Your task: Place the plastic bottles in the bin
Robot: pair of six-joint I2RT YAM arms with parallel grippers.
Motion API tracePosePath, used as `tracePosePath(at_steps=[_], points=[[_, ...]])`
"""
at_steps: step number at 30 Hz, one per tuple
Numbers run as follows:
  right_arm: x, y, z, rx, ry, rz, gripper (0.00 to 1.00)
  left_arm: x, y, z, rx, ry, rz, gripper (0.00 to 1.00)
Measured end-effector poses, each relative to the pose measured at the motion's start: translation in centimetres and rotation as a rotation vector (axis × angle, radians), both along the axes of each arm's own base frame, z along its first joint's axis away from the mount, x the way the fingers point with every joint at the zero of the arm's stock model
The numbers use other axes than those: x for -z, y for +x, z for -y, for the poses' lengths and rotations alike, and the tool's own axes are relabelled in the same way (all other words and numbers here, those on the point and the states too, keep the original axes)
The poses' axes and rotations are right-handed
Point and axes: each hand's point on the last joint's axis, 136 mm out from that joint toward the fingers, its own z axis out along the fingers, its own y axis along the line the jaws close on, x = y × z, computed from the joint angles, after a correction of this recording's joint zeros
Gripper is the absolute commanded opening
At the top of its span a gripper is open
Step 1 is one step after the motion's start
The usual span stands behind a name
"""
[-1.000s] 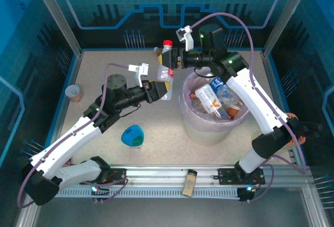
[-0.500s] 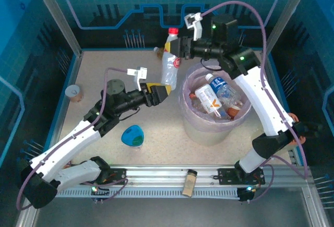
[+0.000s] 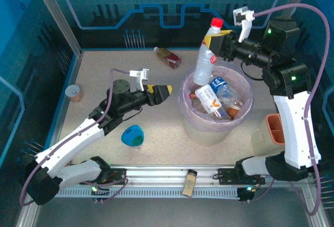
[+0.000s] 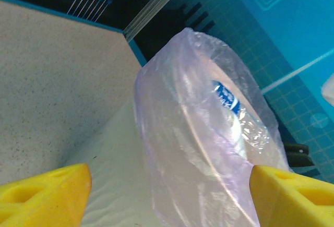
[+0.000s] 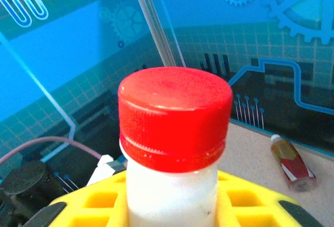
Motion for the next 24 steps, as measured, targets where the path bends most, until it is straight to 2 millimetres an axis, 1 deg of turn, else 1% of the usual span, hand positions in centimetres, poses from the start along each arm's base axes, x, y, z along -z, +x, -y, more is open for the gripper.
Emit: tracePosePath(at_steps=[2,4,6,9,11,14,16,21,24], points=[[1.6,0.3,-0.1,0.003,-0.028,-0.032,0.13,0.8,0.4,0.3,-0.001,0.008,-0.023,0.79],[4.1,1.0,-0.7,0.0,-0.064,-0.089,0.12,1.3,0.8,0.5,-0.002,0.011,-0.033,0.79],[7.2,1.5,-1.6,-0.013,-0.1,-0.162,0.12,1.6,1.1,0.8,0.0,0.003,-0.048,0.78],[11.2,1.6,-2.7,-0.029,-0.148,-0.258,0.11,2.0,1.4,1.1,0.001,-0.002,-0.057,0.78],[13.2,1.6,-3.2,-0.029,-0.177,-0.295,0.1,2.2,1.6,1.3,0.0,-0.004,-0.065,0.77],[14.7,2.0,-3.3,-0.002,-0.196,-0.289,0.1,2.3,1.8,1.5,0.002,-0.013,-0.072,0.77],[15.1,1.9,-3.2,0.017,-0.2,-0.278,0.09,2.3,1.8,1.5,0.005,-0.017,-0.073,0.77],[14.8,0.7,-2.5,0.064,-0.222,-0.219,0.07,2.2,1.9,1.6,0.006,-0.023,-0.07,0.76],[14.8,0.5,-1.8,0.11,-0.264,-0.193,0.06,2.5,2.1,1.8,0.008,-0.021,-0.074,0.76]])
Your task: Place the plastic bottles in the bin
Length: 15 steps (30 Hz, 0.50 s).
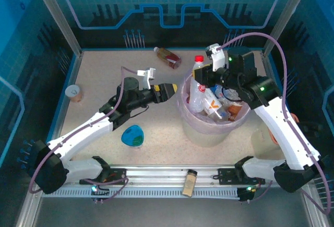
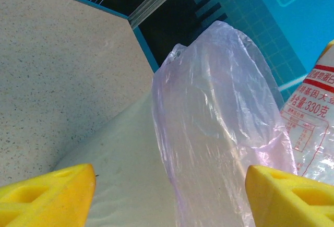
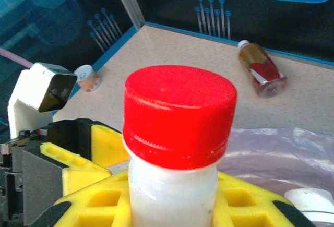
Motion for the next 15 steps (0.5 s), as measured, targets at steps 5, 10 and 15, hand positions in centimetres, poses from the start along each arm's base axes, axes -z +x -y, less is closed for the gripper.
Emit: tracePosePath(at_steps=[5,10,15], points=[[-0.2,0.1,1.7,0.066,-0.086,0.034,0.05,0.8,0.3,0.2,0.0,0.011,-0.016,0.75],[-0.2,-0.6,1.8,0.051,-0.117,0.034,0.05,1.4,0.5,0.4,0.0,0.017,-0.031,0.75],[0.4,-0.8,1.0,0.016,-0.124,0.012,0.06,1.4,0.5,0.4,-0.001,0.015,-0.036,0.75]])
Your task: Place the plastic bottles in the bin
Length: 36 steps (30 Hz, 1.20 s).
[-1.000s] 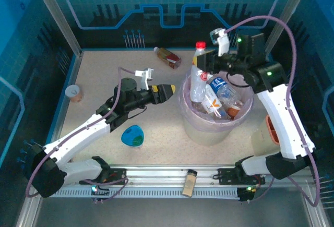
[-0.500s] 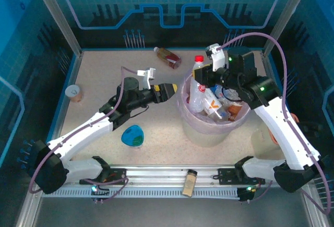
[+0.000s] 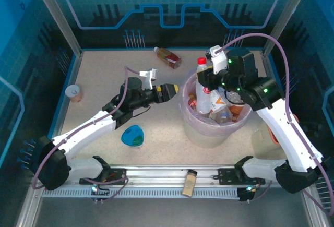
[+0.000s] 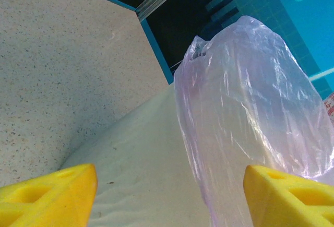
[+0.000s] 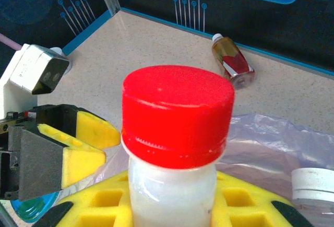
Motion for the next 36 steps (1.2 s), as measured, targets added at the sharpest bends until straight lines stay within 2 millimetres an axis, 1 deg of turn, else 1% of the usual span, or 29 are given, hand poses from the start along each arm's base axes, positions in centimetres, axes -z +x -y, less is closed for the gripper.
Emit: tracePosePath(at_steps=[7,10,13,18,21,23,26,29,33,36], points=[[1.1,0.7,-0.5,0.008,-0.013,-0.05,0.08,0.0,0.0,0.0,0.0,0.001,-0.001,0.75],[1.1,0.8,-0.6,0.011,-0.009,-0.056,0.08,0.0,0.3,0.0,-0.014,0.004,-0.009,0.75],[0.6,0.5,-0.5,0.011,-0.003,-0.061,0.08,0.0,1.5,-0.4,-0.058,0.008,-0.038,0.75],[-1.1,-0.5,-0.1,-0.002,-0.026,-0.1,0.1,0.5,4.2,-2.3,-0.165,0.012,-0.091,0.75],[-2.1,-1.1,0.1,-0.012,-0.046,-0.109,0.1,0.6,5.0,-2.9,-0.196,0.017,-0.101,0.76],[-2.1,-1.4,0.3,-0.019,-0.063,-0.118,0.1,0.4,5.3,-3.0,-0.2,0.018,-0.103,0.76],[-0.3,-1.9,0.6,-0.031,-0.114,-0.18,0.11,0.5,5.9,-2.9,-0.205,0.028,-0.111,0.77],[2.5,-2.6,0.8,-0.046,-0.165,-0.274,0.13,1.2,6.7,-3.3,-0.221,0.043,-0.134,0.77],[7.0,-3.8,0.8,-0.067,-0.223,-0.408,0.16,2.6,8.6,-4.3,-0.259,0.064,-0.171,0.77],[8.9,-3.6,0.5,-0.071,-0.229,-0.436,0.2,3.8,10.3,-4.9,-0.283,0.078,-0.2,0.77]])
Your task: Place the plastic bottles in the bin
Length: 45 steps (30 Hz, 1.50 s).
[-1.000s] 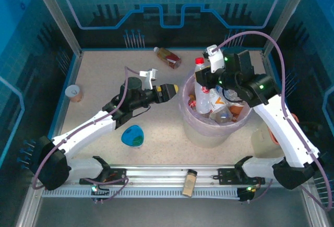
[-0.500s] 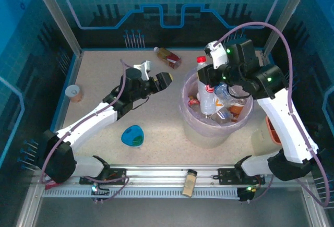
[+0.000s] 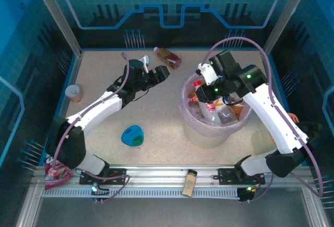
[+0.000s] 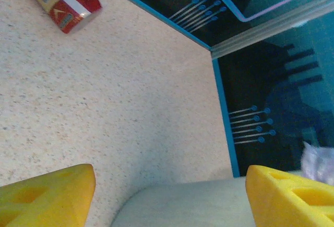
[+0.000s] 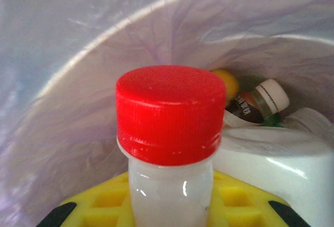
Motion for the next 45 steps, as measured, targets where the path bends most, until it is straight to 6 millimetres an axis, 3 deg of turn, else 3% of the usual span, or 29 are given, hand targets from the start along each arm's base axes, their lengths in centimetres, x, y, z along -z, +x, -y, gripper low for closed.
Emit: tracePosePath(at_steps=[3,8,12,16,24,28,33,41,45], points=[[0.4,0.1,-0.2,-0.002,0.012,0.007,0.29,0.8,1.5,-0.1,-0.009,0.021,-0.02,0.78],[-1.0,-0.2,0.0,0.004,0.03,0.033,0.57,1.4,4.2,0.7,-0.008,0.044,-0.028,0.83],[-3.9,-0.3,0.5,0.017,0.048,0.085,0.78,3.0,6.8,0.7,-0.029,0.05,-0.052,0.91],[-6.9,0.0,0.8,0.039,0.092,0.167,0.88,5.4,9.7,0.5,-0.075,0.072,-0.089,0.96],[-9.5,-0.7,2.2,0.095,0.177,0.27,0.89,9.7,17.2,0.6,-0.197,0.114,-0.138,0.99],[-8.9,-0.7,3.1,0.127,0.18,0.27,0.89,12.2,20.6,1.4,-0.218,0.134,-0.17,0.99],[-7.5,-0.5,4.0,0.163,0.168,0.239,0.89,14.8,23.4,2.0,-0.234,0.162,-0.192,0.99],[-6.4,-0.3,4.3,0.174,0.173,0.215,0.88,17.8,24.3,1.6,-0.265,0.192,-0.244,0.91],[-6.3,-0.3,4.2,0.173,0.176,0.215,0.88,17.8,24.8,1.4,-0.285,0.144,-0.251,0.81]])
